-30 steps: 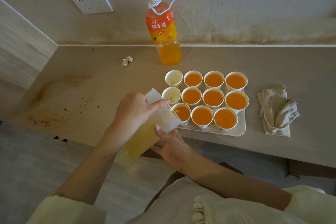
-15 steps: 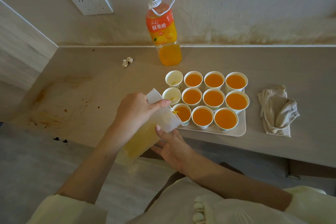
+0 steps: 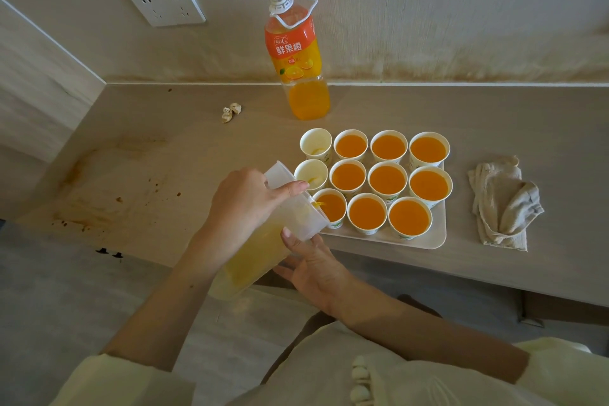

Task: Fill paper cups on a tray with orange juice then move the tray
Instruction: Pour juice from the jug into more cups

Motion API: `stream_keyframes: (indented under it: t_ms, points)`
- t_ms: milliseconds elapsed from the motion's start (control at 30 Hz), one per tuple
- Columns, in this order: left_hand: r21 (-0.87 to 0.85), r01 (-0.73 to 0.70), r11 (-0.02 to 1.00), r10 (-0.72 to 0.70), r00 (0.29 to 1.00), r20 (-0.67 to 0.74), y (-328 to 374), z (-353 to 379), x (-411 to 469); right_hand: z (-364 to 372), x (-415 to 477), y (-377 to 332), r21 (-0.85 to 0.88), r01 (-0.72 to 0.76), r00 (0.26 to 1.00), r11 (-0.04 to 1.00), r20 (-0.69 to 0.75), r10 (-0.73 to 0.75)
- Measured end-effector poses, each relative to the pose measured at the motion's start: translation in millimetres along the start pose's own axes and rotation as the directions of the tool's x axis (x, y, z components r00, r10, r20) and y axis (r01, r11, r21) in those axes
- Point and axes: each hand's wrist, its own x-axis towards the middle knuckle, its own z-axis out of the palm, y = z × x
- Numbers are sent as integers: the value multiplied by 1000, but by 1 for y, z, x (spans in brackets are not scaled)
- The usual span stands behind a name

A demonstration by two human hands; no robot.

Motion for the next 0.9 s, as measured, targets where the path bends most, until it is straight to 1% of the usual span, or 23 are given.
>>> stream_keyframes:
  t_ms: [600,900]
  points:
    - [20,-22,1000,21,1000,5,-4,0,2,0,3,4,9,-7,1000,1000,-14,7]
    - [32,-31,999,31,1000,-2,-8,1,2,3,3,6,-13,-6,1000,1000,-23,6]
